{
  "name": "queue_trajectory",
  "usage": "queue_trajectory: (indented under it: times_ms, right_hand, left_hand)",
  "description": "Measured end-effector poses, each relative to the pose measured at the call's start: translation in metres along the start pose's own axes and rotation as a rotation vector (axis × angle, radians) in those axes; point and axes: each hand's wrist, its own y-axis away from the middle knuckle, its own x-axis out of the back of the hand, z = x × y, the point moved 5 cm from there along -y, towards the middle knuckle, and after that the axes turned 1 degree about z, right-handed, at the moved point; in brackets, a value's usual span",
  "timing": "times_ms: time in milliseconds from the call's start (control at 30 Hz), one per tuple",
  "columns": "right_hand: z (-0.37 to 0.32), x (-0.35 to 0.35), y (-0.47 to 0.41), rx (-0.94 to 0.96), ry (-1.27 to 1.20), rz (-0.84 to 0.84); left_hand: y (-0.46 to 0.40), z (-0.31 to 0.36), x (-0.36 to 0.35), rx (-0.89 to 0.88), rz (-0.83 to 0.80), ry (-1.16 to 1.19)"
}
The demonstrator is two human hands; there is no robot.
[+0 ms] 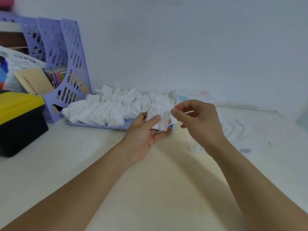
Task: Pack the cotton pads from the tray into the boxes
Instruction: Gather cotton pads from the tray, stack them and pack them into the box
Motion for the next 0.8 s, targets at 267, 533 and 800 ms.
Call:
queue_trajectory:
  times_ms: [267,533,800]
  right_hand:
    - [0.004,-0.003,0.002,-0.013,0.013,0.070]
    - [-0.004,0.000,0.006,0.063,0.072,0.120]
    - [-0.008,-0.002,0.009,0.116,0.063,0.122]
  left_hand:
    - [0.006,-0.004,-0.012,0.032,-0.162,-0.092]
    - [0.005,-0.007,-0.011,0.078,-0.107,-0.055]
    - [0.005,-0.006,-0.013,0.071,-0.114,-0.002]
